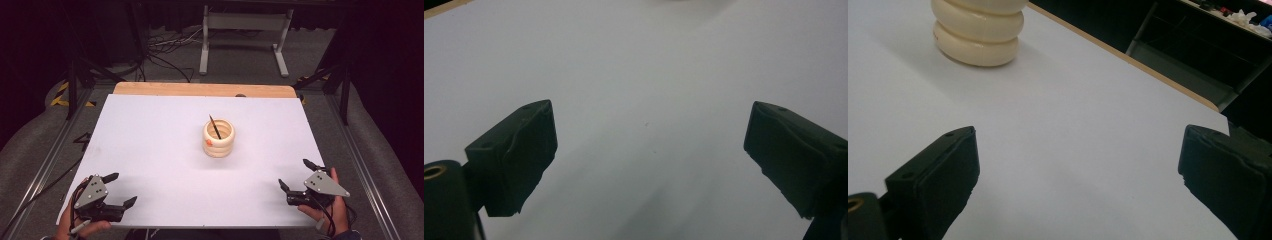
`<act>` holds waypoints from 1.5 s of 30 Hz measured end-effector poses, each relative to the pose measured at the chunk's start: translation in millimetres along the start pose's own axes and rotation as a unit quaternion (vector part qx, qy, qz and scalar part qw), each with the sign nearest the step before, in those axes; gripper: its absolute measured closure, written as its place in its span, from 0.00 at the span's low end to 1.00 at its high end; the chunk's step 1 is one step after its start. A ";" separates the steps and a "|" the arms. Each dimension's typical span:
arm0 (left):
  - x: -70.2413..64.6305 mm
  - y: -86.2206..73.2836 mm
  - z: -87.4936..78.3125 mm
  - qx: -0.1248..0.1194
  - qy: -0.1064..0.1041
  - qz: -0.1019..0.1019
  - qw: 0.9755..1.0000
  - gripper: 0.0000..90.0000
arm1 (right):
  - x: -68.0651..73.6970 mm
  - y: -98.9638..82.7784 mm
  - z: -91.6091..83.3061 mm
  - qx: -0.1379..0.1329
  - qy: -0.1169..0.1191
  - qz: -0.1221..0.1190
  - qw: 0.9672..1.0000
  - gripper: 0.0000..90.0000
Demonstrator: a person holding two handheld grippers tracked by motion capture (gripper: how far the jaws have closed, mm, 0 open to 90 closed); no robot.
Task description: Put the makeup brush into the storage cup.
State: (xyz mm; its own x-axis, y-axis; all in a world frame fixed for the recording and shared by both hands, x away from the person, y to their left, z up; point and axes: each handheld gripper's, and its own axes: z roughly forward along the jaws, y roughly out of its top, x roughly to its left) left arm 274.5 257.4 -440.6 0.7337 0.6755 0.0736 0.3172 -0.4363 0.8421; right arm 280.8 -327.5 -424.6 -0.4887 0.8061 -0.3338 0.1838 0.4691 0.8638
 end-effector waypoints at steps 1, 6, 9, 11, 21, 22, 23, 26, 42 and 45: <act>0.1 0.2 0.0 0.002 0.002 0.001 1.000 0.09 | -0.5 -1.6 -1.0 0.001 0.000 0.002 1.000 0.04; 1.3 0.9 1.0 0.001 0.000 0.002 1.000 0.09 | -2.2 -10.0 -5.1 0.007 -0.005 0.008 1.000 0.04; 1.4 1.5 1.3 -0.001 0.000 0.001 1.000 0.09 | -3.6 -14.7 -7.8 0.010 -0.008 0.015 1.000 0.04; 1.7 1.8 1.7 -0.002 0.000 0.002 1.000 0.09 | -4.3 -16.9 -10.0 0.010 -0.011 0.020 1.000 0.04; 0.8 1.5 0.7 0.001 -0.001 0.004 1.000 0.09 | 11.0 -10.1 -10.8 0.005 0.007 0.002 1.000 0.04; 0.8 1.6 0.7 0.000 -0.001 0.004 1.000 0.09 | 11.6 -10.1 -10.2 0.006 0.008 0.004 1.000 0.04; 0.8 1.8 0.8 -0.002 -0.001 0.004 1.000 0.09 | 12.4 -9.7 -9.9 0.004 0.009 0.009 1.000 0.04; 0.0 2.7 1.3 -0.003 -0.003 0.005 1.000 0.09 | 18.6 -4.7 -10.1 0.002 0.014 0.006 1.000 0.04; -0.8 2.6 2.9 0.002 -0.003 0.006 1.000 0.09 | 62.9 22.2 0.5 -0.027 0.064 0.003 0.998 0.04; 0.1 1.7 2.8 0.002 -0.002 0.004 1.000 0.09 | 63.3 23.3 1.2 -0.033 0.064 0.006 0.997 0.04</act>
State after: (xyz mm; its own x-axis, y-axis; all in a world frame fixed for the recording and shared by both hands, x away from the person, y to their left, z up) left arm 276.8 255.1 -440.7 0.7384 0.6697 0.0793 0.3127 -0.4442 0.8396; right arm 255.2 -265.1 -426.0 -0.5924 0.7566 -0.2766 0.1361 0.4324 0.8913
